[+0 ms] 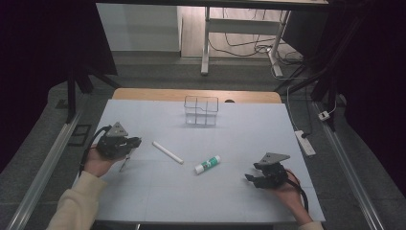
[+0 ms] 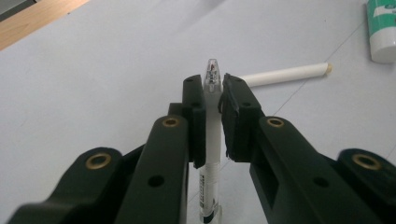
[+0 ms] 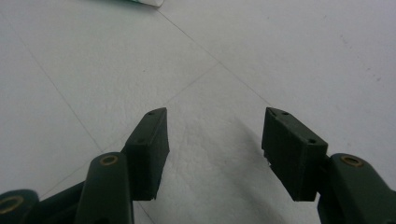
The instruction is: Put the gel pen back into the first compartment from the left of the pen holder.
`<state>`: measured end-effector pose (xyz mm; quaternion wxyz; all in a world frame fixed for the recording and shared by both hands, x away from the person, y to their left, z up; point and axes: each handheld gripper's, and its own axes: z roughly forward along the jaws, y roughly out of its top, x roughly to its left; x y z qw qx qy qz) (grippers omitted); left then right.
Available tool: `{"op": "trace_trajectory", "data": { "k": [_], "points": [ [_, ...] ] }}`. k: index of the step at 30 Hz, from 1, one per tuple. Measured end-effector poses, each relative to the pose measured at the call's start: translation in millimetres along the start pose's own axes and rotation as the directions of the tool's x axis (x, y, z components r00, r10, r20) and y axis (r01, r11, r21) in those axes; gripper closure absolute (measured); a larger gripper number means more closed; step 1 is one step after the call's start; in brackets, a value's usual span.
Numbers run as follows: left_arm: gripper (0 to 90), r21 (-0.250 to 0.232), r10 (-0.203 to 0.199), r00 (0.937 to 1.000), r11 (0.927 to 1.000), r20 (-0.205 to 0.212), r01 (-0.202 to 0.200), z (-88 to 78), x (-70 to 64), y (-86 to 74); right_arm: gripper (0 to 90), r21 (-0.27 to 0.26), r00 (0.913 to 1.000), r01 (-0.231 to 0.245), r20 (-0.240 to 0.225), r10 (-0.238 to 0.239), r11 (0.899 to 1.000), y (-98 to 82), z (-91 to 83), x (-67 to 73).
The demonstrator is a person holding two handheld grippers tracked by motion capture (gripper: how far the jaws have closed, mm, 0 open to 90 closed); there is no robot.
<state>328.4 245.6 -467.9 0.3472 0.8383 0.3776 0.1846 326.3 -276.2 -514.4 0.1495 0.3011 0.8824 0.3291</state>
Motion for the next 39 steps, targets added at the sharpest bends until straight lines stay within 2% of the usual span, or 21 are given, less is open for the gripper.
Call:
{"op": "trace_trajectory", "data": {
  "k": [13,22,32,39],
  "points": [
    [79.9,-0.042,-0.012,0.9999,0.9990,-0.007,0.012,-6.3,5.0,10.2,40.3,-0.010,1.0000,-0.005,0.001,0.005,1.000,1.2,-2.1,-0.5],
    [80.0,-0.093,-0.014,0.9998,0.9956,-0.017,0.012,-13.7,13.0,32.2,40.6,-0.031,0.9999,-0.015,0.005,0.015,0.999,2.4,-6.0,-1.9],
    [80.0,-0.122,-0.007,0.9995,0.9925,-0.031,0.003,-17.9,14.5,49.9,40.7,-0.043,0.9999,-0.015,0.006,0.015,0.999,3.4,-8.1,-2.5],
    [80.0,-0.154,-0.002,0.9997,0.9881,-0.023,-0.002,-16.5,15.2,67.5,40.8,-0.050,0.9998,-0.020,0.009,0.020,0.999,3.5,-9.8,-3.8]
  ]
}}
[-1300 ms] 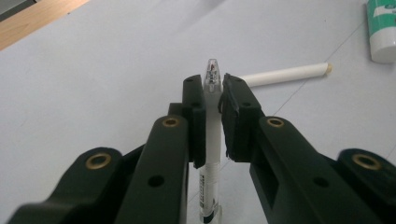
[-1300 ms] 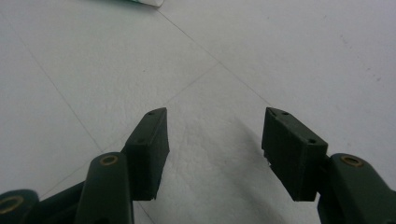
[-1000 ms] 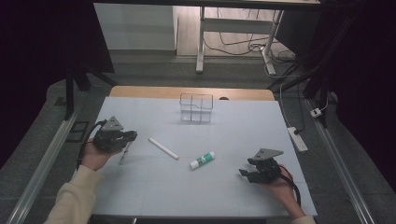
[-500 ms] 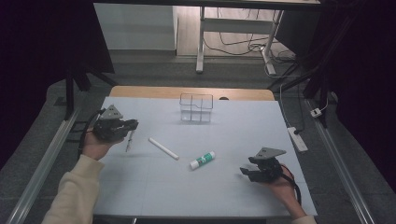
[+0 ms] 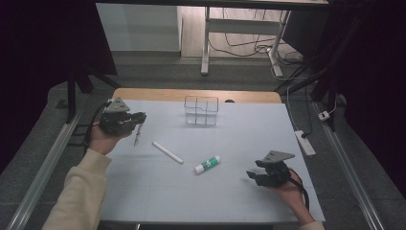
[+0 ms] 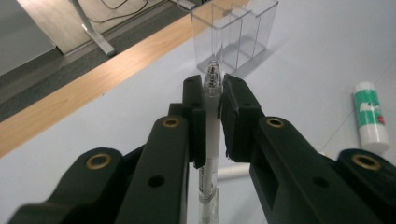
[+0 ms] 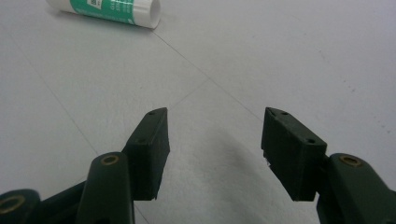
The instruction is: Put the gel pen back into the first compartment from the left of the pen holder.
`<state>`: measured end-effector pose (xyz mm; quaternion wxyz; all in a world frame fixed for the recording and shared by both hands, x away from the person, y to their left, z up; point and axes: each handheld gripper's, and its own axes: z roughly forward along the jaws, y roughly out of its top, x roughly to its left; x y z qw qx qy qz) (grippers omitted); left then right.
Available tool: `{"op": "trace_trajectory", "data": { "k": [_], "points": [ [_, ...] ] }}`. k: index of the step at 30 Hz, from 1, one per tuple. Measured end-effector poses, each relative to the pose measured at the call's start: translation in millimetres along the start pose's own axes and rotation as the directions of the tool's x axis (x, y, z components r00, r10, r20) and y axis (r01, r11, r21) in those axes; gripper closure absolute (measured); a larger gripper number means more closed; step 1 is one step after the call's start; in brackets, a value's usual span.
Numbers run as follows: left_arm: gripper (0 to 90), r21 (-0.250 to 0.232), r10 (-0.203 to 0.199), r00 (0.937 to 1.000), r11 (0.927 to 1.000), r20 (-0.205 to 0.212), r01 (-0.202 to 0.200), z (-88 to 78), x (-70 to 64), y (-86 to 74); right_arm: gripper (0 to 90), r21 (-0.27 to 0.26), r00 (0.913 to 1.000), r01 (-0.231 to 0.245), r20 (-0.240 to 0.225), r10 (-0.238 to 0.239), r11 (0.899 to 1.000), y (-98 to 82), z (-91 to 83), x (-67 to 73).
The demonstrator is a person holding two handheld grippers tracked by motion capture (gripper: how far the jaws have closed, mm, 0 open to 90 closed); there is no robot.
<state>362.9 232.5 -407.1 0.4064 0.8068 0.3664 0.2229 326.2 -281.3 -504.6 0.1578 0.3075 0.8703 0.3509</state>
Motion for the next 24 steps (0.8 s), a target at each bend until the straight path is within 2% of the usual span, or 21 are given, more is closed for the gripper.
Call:
{"op": "trace_trajectory", "data": {
  "k": [16,24],
  "points": [
    [80.0,-0.064,0.022,0.9995,0.9977,0.024,-0.020,19.6,-8.4,44.6,41.2,-0.019,0.9999,-0.017,0.002,0.017,1.000,-0.2,-2.4,-1.8],
    [80.0,-0.094,0.009,0.9990,0.9956,0.045,-0.004,29.5,-11.4,59.6,41.7,-0.023,0.9998,-0.018,0.004,0.018,1.000,-0.2,-3.0,-2.5]
  ]
}}
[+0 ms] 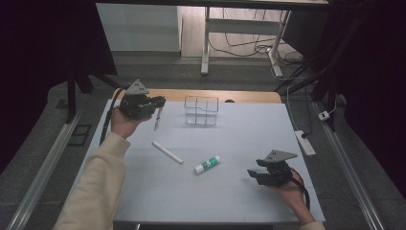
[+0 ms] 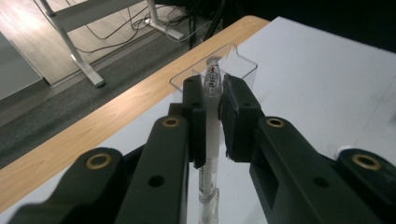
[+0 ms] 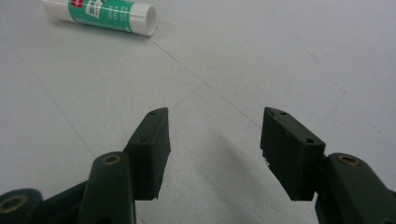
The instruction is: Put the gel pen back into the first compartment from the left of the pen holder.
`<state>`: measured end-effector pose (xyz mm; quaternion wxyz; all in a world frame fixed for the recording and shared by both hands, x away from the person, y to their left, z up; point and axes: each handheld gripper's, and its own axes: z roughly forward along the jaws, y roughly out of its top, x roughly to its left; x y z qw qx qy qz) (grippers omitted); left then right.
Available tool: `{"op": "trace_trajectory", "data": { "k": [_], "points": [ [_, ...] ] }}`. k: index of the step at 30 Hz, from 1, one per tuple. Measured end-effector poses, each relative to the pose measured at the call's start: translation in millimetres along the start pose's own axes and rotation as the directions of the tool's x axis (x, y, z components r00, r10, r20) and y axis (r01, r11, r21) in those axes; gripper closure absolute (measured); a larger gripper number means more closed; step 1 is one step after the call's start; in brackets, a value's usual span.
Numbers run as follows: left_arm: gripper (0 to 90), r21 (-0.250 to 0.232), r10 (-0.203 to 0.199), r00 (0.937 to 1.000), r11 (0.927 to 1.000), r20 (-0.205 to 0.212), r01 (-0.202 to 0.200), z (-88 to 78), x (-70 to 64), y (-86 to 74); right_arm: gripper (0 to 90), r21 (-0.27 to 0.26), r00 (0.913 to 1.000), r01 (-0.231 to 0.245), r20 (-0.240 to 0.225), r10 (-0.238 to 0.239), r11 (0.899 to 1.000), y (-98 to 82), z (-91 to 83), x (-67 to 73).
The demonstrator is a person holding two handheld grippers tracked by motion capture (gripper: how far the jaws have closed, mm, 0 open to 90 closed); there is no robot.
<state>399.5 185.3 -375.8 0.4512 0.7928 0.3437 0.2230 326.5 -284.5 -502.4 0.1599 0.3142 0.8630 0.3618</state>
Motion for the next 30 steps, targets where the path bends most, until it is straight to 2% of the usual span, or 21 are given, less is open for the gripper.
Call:
{"op": "trace_trajectory", "data": {
  "k": [9,18,30],
  "points": [
    [80.0,-0.042,-0.004,0.9998,0.9991,0.021,0.005,9.0,-5.5,16.4,41.7,-0.006,1.0000,-0.006,0.005,0.006,1.000,-0.4,-0.6,-0.8],
    [80.0,-0.076,-0.027,0.9993,0.9967,0.026,0.029,19.3,-5.1,29.1,41.6,-0.010,1.0000,-0.007,0.005,0.007,1.000,-0.6,-0.8,-1.3],
    [80.0,-0.102,-0.037,0.9989,0.9940,0.029,0.040,34.6,-2.1,45.0,41.7,-0.020,0.9998,-0.017,0.009,0.017,1.000,-0.5,-2.1,-1.7]
  ]
}}
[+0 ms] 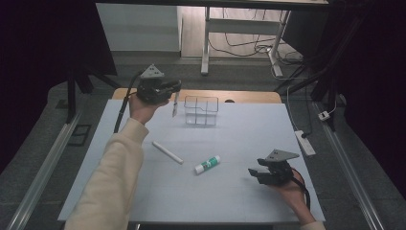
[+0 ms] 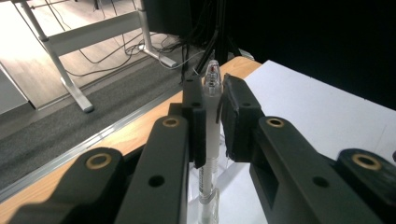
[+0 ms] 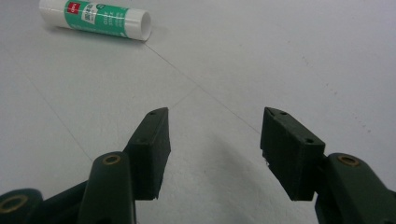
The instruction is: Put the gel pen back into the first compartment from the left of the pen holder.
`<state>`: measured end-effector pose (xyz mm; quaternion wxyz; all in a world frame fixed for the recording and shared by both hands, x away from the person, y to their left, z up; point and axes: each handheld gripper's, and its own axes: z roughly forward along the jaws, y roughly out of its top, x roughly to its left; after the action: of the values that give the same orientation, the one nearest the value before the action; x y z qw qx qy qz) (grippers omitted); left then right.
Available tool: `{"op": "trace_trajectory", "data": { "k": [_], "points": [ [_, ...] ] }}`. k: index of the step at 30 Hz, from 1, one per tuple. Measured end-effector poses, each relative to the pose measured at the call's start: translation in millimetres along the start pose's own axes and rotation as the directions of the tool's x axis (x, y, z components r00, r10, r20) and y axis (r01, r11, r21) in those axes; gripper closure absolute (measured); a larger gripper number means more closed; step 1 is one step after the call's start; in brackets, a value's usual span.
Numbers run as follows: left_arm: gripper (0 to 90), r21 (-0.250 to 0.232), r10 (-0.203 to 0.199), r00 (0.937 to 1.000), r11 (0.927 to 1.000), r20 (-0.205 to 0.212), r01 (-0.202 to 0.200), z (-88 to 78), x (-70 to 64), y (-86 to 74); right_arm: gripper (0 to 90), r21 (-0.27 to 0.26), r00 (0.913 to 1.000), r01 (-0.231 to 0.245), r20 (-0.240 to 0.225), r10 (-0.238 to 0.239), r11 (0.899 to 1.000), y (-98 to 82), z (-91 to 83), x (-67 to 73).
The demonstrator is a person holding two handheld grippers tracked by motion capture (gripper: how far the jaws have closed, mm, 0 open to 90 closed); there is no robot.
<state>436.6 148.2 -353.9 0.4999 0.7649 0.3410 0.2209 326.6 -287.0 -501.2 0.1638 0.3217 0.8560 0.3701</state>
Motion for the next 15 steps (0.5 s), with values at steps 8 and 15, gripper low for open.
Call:
{"op": "trace_trajectory", "data": {
  "k": [8,15],
  "points": [
    [80.0,-0.015,-0.017,0.9999,0.9998,0.003,0.017,17.1,1.9,4.8,41.6,-0.004,0.9999,-0.009,0.005,0.009,1.000,0.1,-1.4,-1.6],
    [80.0,-0.027,-0.028,0.9996,0.9992,-0.002,0.028,29.8,4.0,11.1,41.6,-0.003,0.9999,-0.009,0.007,0.009,1.000,0.0,-1.8,-1.9]
  ]
}}
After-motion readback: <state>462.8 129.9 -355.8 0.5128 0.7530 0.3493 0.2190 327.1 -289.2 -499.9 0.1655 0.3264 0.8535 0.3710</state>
